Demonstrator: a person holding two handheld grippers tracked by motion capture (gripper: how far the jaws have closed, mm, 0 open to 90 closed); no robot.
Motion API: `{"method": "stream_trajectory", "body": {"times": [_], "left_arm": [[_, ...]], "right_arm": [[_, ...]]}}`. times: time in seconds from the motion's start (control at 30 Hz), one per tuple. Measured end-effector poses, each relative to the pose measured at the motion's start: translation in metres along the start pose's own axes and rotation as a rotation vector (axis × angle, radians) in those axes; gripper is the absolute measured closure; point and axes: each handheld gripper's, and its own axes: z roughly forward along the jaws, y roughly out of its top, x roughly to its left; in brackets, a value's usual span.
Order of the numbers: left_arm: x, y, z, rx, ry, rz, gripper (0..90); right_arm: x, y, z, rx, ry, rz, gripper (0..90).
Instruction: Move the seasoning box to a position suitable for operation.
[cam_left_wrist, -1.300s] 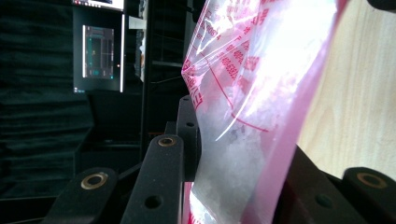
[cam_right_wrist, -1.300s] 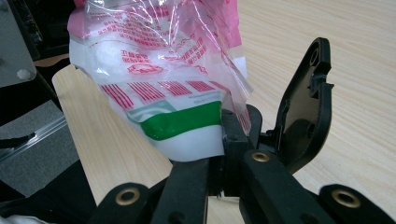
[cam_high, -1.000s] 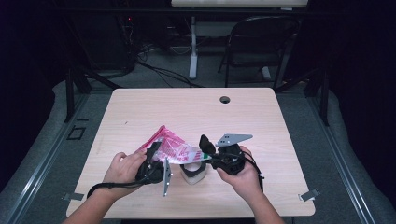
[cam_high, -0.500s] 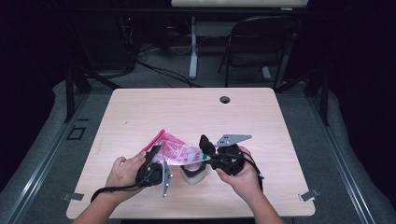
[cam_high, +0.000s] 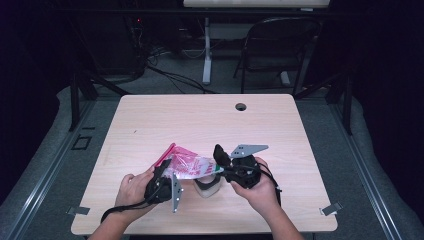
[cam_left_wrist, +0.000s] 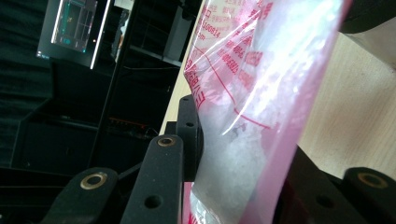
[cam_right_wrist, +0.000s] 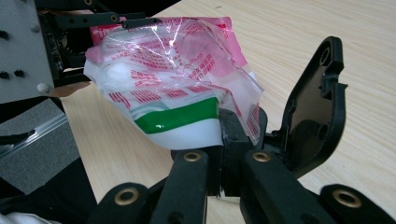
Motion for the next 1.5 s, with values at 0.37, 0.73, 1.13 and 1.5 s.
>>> {"method": "stream_trajectory", "body": {"times": [0.37,0.73,1.13,1.5], "left_arm": [[-0.005,-0.01,0.002,-0.004,-0.025,-0.092,76.6],[-0.006,-0.018,0.006,-0.016,-0.078,-0.198,77.1],[-0.012,-0.02,0.01,-0.011,-0.11,-0.215,77.6],[-0.012,-0.024,0.015,-0.005,-0.186,-0.278,78.5]], "right_arm": [[0.001,0.0,0.0,-0.006,0.01,-0.004,87.9],[0.001,0.001,0.0,-0.015,0.015,-0.002,84.9],[0.001,0.0,0.0,-0.013,0.012,-0.002,84.8],[0.002,0.0,0.001,-0.014,0.011,-0.006,83.6]]}}
